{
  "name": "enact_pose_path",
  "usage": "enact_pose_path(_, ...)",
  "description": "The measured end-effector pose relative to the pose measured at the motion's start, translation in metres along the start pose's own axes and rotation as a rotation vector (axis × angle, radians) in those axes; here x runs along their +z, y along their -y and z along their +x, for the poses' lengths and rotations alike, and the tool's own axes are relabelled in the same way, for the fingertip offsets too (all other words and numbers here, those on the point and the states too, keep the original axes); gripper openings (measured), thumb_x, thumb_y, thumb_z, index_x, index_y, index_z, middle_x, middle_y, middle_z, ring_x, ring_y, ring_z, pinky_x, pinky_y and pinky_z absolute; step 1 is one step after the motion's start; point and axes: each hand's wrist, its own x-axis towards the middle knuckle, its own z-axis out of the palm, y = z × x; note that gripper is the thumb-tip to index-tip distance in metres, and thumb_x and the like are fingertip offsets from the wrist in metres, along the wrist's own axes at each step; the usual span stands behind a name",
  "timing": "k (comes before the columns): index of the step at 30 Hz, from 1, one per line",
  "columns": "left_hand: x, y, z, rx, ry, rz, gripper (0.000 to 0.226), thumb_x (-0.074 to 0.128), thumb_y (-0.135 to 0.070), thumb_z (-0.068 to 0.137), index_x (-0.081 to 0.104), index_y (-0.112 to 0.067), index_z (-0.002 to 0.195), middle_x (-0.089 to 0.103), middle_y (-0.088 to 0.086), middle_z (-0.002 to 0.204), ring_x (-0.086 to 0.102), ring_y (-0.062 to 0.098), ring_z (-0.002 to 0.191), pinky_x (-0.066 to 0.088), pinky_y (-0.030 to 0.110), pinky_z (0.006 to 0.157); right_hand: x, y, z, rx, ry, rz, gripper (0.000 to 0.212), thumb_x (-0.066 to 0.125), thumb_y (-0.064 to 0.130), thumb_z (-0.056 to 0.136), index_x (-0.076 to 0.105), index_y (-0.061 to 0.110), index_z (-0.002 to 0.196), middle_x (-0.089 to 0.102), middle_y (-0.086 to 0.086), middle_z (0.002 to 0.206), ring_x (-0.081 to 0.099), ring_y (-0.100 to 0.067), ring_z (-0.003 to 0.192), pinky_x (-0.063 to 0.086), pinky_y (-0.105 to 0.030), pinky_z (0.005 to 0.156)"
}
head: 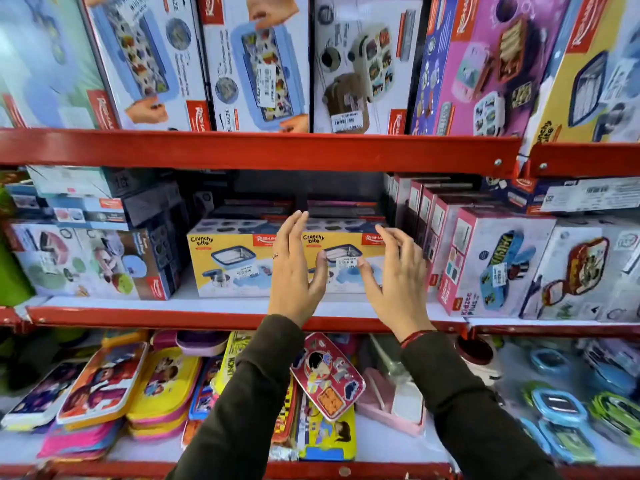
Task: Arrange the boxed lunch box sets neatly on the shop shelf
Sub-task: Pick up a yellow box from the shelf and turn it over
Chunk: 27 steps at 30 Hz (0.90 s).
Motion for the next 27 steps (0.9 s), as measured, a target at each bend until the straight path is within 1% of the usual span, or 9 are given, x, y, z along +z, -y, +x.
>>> enact_pose_path(3,0.009,0.009,-0.01,-0.253,0.1,-0.135,0.069,0.048,-0.025,0.109,0.01,-0.016,0.166,0.007,0.002,0.174,0.003,0.002,0.157,0.001,-0.002,0.115,0.015,-0.013,-0.005,0.169,0.08,0.095,0.065,0.054,0.046,0.099,0.034,0.014,0.153,0.037,-0.012,0.151,0.037,-0.03,0.139,0.036,-0.043,0.114)
enact_pose_path(6,0.021,0.016,-0.016,-0.476,0.195,-0.25,0.076,0.049,-0.026,0.108,0.002,-0.012,0.166,-0.001,0.005,0.176,-0.002,0.006,0.158,0.001,-0.012,0.104,0.028,-0.024,-0.007,0.424,0.172,0.348,0.073,0.059,0.04,0.098,0.026,0.011,0.157,0.027,-0.018,0.158,0.028,-0.033,0.149,0.025,-0.04,0.121)
enact_pose_path(9,0.032,0.026,-0.016,-0.62,0.241,-0.336,0.078,0.051,-0.025,0.107,0.002,-0.008,0.166,0.007,0.009,0.175,0.008,0.018,0.162,0.01,0.008,0.116,0.039,-0.038,-0.002,0.608,0.262,0.515,0.076,0.056,0.038,0.1,0.019,0.01,0.16,0.023,-0.017,0.166,0.022,-0.033,0.154,0.019,-0.045,0.125)
enact_pose_path(12,0.039,0.034,-0.018,-0.721,0.281,-0.357,0.08,0.053,-0.026,0.107,0.003,-0.005,0.165,0.012,0.011,0.174,0.016,0.024,0.162,0.014,0.025,0.125,0.049,-0.048,0.002,0.719,0.384,0.614,0.085,0.055,0.057,0.092,0.026,0.013,0.159,0.032,-0.009,0.166,0.03,-0.029,0.153,0.026,-0.046,0.125)
enact_pose_path(15,0.043,0.038,-0.016,-0.743,0.326,-0.348,0.076,0.055,-0.025,0.106,0.011,-0.002,0.163,0.021,0.015,0.171,0.025,0.028,0.158,0.021,0.034,0.127,0.059,-0.064,0.001,0.715,0.44,0.627,0.08,0.054,0.06,0.089,0.037,0.017,0.154,0.043,-0.006,0.16,0.04,-0.028,0.148,0.032,-0.049,0.122)
enact_pose_path(17,0.042,0.037,-0.016,-0.725,0.319,-0.325,0.071,0.056,-0.021,0.105,0.018,-0.003,0.162,0.032,0.015,0.165,0.036,0.023,0.15,0.028,0.023,0.119,0.058,-0.069,-0.001,0.673,0.437,0.635,0.066,0.058,0.043,0.096,0.039,0.018,0.154,0.044,-0.005,0.16,0.041,-0.026,0.147,0.033,-0.049,0.122)
enact_pose_path(20,0.034,0.037,-0.018,-0.649,0.289,-0.274,0.073,0.063,-0.014,0.1,0.023,-0.008,0.161,0.04,0.014,0.148,0.046,0.022,0.133,0.034,0.004,0.099,0.045,-0.07,-0.007,0.611,0.34,0.646,0.067,0.069,0.035,0.089,0.043,0.022,0.15,0.05,-0.003,0.154,0.047,-0.022,0.143,0.037,-0.049,0.12)
enact_pose_path(24,0.02,0.037,-0.02,-0.506,0.336,-0.205,0.096,0.076,-0.007,0.087,0.019,-0.013,0.164,0.032,0.008,0.146,0.038,0.015,0.133,0.029,0.023,0.118,0.028,-0.068,-0.016,0.553,0.187,0.688,0.063,0.076,0.028,0.085,0.051,0.026,0.143,0.052,0.001,0.149,0.048,-0.018,0.139,0.039,-0.047,0.119)
enact_pose_path(27,0.012,0.038,-0.022,-0.459,0.383,-0.236,0.1,0.073,-0.005,0.084,0.015,-0.015,0.165,0.025,0.0,0.144,0.036,0.021,0.144,0.028,0.028,0.124,0.018,-0.063,-0.017,0.543,0.129,0.736,0.058,0.077,0.022,0.086,0.054,0.023,0.14,0.058,0.005,0.138,0.056,-0.017,0.131,0.049,-0.033,0.108)
